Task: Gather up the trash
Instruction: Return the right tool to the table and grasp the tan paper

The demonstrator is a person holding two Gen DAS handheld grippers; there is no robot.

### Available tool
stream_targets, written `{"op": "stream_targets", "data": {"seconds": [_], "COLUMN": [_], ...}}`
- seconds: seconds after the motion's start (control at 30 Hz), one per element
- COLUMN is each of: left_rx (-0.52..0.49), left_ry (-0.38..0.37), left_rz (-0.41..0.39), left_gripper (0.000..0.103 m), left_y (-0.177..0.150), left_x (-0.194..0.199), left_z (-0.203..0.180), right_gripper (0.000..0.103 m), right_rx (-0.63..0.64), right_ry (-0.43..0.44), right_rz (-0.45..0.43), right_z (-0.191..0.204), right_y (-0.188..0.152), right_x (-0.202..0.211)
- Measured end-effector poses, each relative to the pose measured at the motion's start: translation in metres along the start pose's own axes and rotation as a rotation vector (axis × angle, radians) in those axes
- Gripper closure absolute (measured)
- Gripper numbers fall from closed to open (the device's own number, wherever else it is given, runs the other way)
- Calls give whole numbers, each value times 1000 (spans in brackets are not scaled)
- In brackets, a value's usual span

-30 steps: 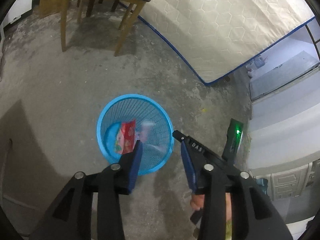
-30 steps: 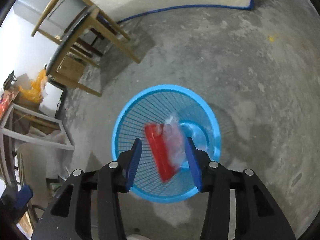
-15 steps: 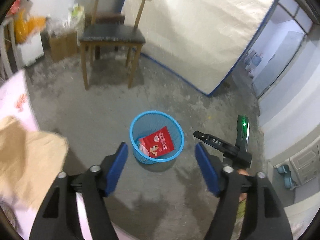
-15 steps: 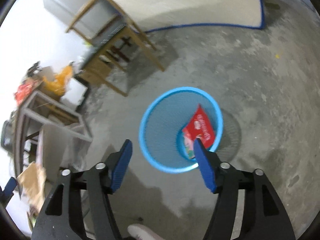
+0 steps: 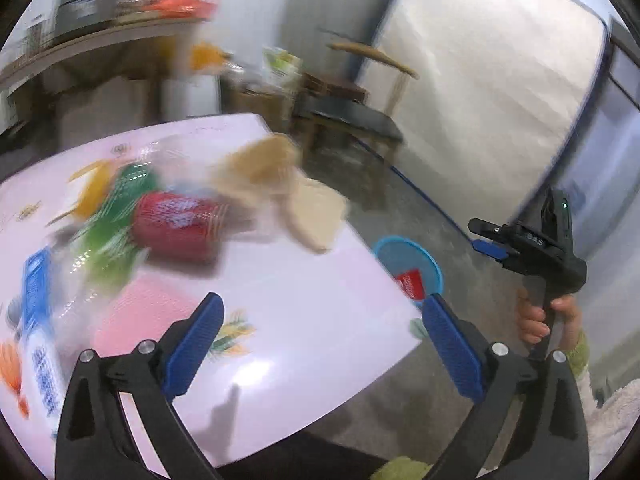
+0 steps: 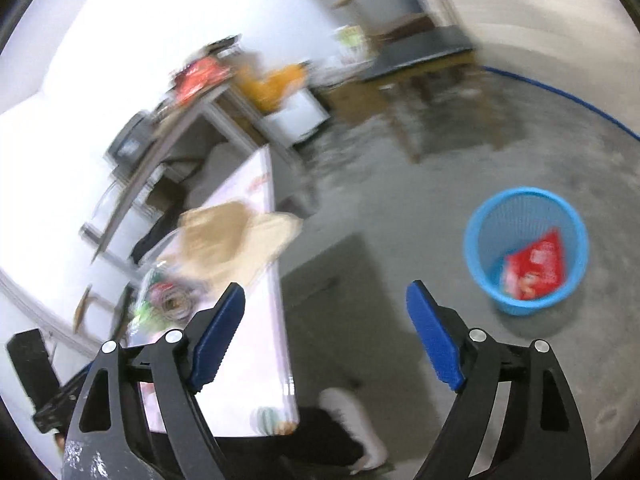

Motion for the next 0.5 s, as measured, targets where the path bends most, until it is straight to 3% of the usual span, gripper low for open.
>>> {"op": "stream_targets", "data": {"seconds": [0.13,0.3,0.5], "left_rx": [101,156,184], "left_ry": [44,57,56], "left_rz": [-64,-148,-183], "left_gripper": [6,6,6], "left_y": [-17,-17,-23], "left_x": [31,42,41], "left_z": [43,75,99], "right_gripper": [23,23,22], "right_rx": [93,145,128], "right_ry": [82,68,42], "right_rz": [65,121,189], "right_z": [66,104,129], "right_y": [1,4,21], "right_x": [-39,-81,-125]}}
Point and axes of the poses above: each gripper's, at about its wrist camera, not at the fingertips, and x roughly against the way its jaws point, z to its left, y to its top, the point moved 8 cm from there along -x, roughly the way its jaws point, and after that the axes turned 1 degree about x, right-handed, at the moved point
